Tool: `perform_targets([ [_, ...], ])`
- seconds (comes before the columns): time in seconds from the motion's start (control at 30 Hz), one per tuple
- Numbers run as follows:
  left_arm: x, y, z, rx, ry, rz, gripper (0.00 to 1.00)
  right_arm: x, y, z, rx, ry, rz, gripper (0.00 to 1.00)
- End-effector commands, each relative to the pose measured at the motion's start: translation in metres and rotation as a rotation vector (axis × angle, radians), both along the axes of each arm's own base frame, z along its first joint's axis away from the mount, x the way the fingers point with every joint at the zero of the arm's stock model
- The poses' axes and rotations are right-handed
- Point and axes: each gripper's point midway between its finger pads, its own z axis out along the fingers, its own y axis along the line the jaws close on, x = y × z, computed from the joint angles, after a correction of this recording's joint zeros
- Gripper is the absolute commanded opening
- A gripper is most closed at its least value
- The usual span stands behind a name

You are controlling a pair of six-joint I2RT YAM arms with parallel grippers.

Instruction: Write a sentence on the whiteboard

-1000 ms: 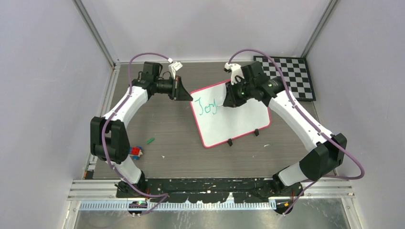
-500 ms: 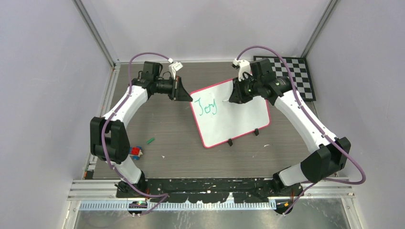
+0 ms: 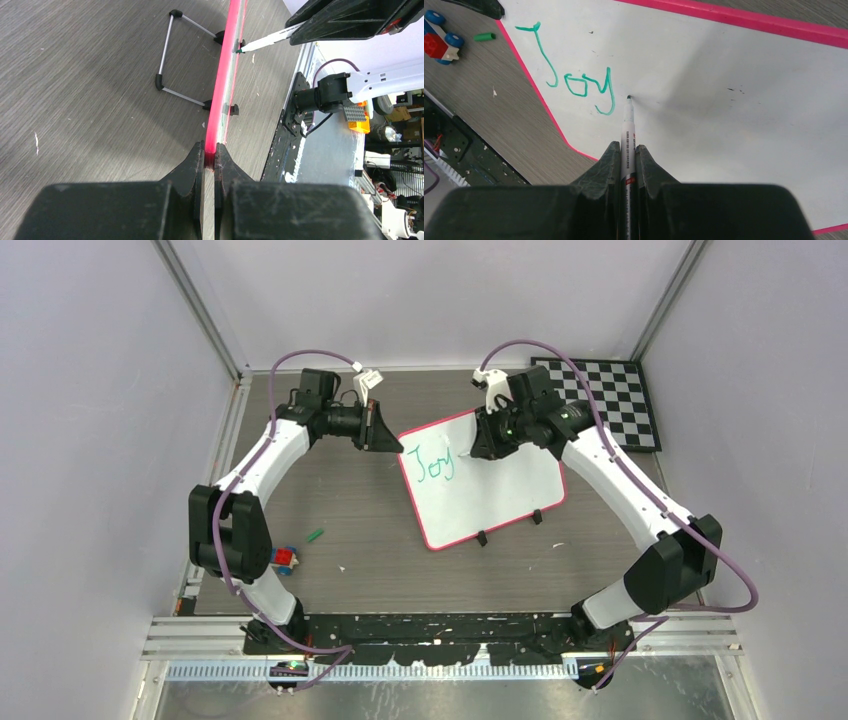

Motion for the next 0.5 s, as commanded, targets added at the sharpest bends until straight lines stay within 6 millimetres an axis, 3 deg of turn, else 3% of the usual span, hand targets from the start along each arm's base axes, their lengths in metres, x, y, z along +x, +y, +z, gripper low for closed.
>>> perform_targets([
  [0.0,-0.01,-0.004,0.011,-0.002,-0.016,-0.03,0.0,0.02,0.002,0.02,0.003,-0.096,-0.031,0.0],
  [0.3,-0.01,-0.003,0.01,0.0,-0.017,-0.028,0.0,0.031,-0.018,0.021,-0.033,-0.117,-0.095,0.0],
  [0.47,-0.009,-0.004,0.01,0.0,-0.019,-0.029,0.0,0.029,-0.017,0.023,-0.022,-0.109,-0.085,0.0],
])
